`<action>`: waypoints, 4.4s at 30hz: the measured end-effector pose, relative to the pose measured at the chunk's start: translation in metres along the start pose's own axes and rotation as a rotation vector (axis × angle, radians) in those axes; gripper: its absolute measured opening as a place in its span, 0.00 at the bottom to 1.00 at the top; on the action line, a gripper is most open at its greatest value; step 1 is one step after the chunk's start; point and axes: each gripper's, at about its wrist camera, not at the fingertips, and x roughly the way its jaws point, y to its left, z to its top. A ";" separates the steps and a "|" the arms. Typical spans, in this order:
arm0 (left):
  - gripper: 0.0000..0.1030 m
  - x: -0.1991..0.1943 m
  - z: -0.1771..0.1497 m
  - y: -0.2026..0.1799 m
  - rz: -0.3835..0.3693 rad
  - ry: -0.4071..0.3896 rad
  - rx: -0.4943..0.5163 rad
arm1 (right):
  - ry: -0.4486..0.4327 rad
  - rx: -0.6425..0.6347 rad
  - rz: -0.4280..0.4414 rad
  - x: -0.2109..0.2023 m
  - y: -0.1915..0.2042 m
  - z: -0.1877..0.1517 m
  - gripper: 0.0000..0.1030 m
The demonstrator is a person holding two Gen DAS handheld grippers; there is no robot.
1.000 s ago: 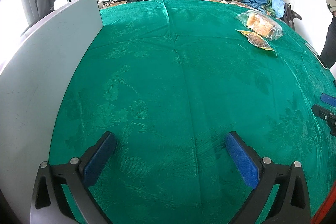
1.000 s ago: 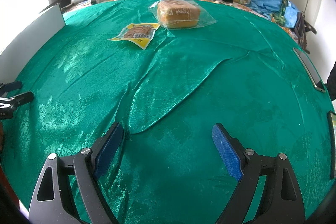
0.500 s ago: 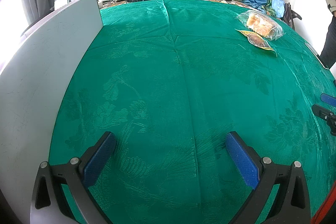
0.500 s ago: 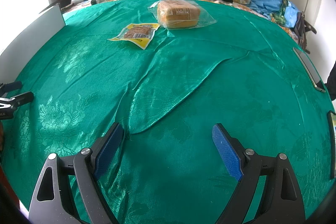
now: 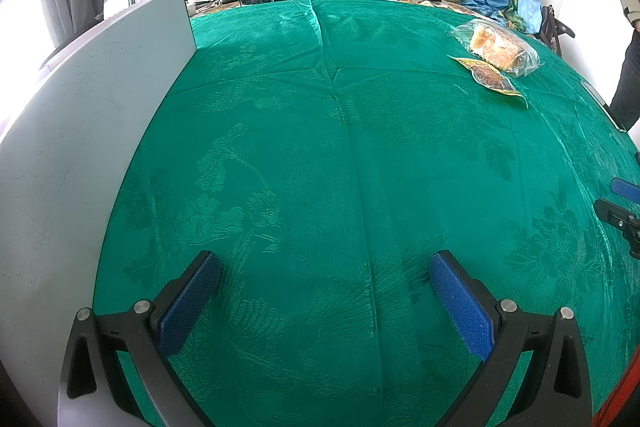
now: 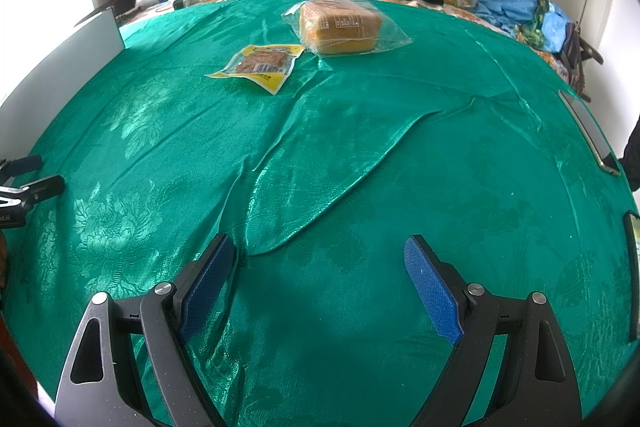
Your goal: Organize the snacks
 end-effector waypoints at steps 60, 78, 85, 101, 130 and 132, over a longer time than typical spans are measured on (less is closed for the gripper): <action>0.44 0.109 0.180 -0.173 -0.061 0.138 0.099 | 0.001 0.007 0.012 0.001 -0.002 0.000 0.88; 0.98 -0.003 0.010 0.017 0.001 0.173 -0.071 | 0.002 0.006 0.007 0.002 -0.001 0.000 0.87; 1.00 -0.004 -0.014 0.001 0.034 0.018 -0.039 | -0.001 0.011 -0.006 0.001 -0.001 -0.002 0.86; 1.00 -0.008 -0.018 0.028 0.037 -0.003 -0.043 | -0.005 0.038 -0.018 0.000 -0.006 -0.003 0.87; 1.00 0.009 0.004 0.018 -0.092 -0.001 0.130 | -0.006 0.039 -0.017 0.000 -0.006 -0.004 0.87; 1.00 0.009 0.005 0.018 -0.092 -0.001 0.130 | -0.006 0.039 -0.017 -0.001 -0.006 -0.004 0.87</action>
